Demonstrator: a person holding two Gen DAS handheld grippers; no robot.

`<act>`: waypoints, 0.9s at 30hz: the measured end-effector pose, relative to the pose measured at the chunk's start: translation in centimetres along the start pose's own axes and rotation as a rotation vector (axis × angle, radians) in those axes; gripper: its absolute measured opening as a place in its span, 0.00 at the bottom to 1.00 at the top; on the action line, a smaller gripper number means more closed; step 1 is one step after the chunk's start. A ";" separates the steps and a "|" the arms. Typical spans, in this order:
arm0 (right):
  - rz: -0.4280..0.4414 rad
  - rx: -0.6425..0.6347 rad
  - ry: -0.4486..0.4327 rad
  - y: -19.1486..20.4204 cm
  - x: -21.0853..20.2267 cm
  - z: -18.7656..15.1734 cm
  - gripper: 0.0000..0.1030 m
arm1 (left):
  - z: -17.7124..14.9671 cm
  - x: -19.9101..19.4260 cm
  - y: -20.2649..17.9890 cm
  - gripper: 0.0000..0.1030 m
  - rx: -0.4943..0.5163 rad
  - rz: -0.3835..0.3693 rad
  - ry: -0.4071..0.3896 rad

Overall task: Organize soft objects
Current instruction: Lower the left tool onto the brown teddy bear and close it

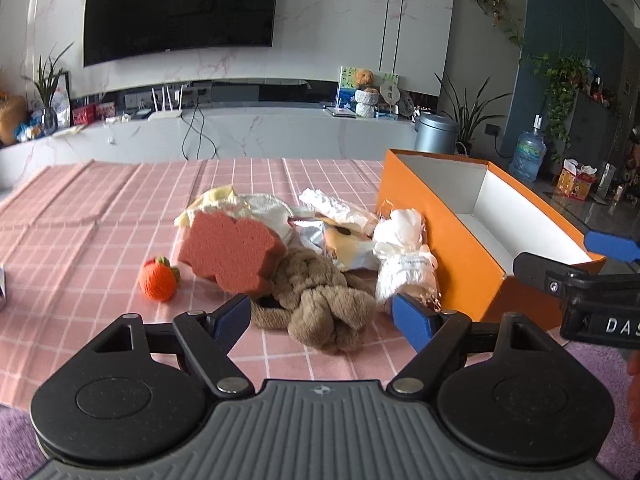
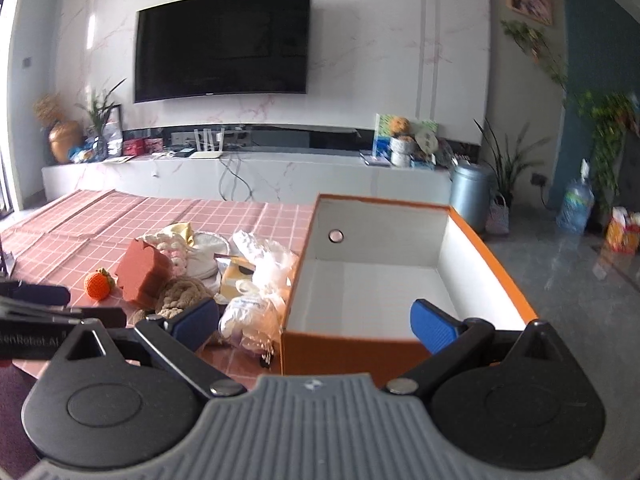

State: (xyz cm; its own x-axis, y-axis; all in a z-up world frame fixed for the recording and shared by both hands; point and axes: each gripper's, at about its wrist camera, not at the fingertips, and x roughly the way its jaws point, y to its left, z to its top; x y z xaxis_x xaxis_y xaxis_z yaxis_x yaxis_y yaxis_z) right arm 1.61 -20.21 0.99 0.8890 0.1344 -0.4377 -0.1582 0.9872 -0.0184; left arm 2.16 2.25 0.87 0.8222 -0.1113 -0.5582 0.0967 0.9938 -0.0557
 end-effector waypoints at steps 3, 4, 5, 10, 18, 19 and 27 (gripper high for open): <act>0.042 -0.078 -0.009 0.5 0.7 0.8 0.97 | 0.9 0.4 0.0 0.96 0.033 0.008 -0.016; 0.065 -0.102 -0.003 0.7 1.0 1.2 0.97 | 1.2 0.6 0.1 0.96 0.032 -0.002 -0.014; 0.085 -0.134 0.008 1.0 1.4 1.5 0.97 | 1.4 0.9 0.3 0.96 0.029 -0.014 -0.006; 0.129 -0.332 0.047 2.6 3.4 2.8 0.97 | 2.3 2.5 1.4 0.95 0.014 -0.081 0.045; 0.289 -0.584 0.176 5.0 7.2 4.4 0.82 | 3.2 5.5 2.5 0.94 -0.004 -0.160 0.167; 0.306 -0.607 0.196 5.2 7.7 4.5 0.80 | 3.1 5.9 2.7 0.94 -0.024 -0.173 0.184; 0.381 -0.779 0.349 7.2 12.0 4.1 0.65 | 3.2 9.7 3.5 0.94 -0.123 -0.206 0.310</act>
State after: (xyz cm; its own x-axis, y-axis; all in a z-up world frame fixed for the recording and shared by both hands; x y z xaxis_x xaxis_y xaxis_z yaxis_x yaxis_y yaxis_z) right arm 12.89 -11.12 -0.71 0.5587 0.2793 -0.7810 -0.7681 0.5295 -0.3601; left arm 12.25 4.67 -2.07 0.5823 -0.3197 -0.7475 0.1586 0.9464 -0.2813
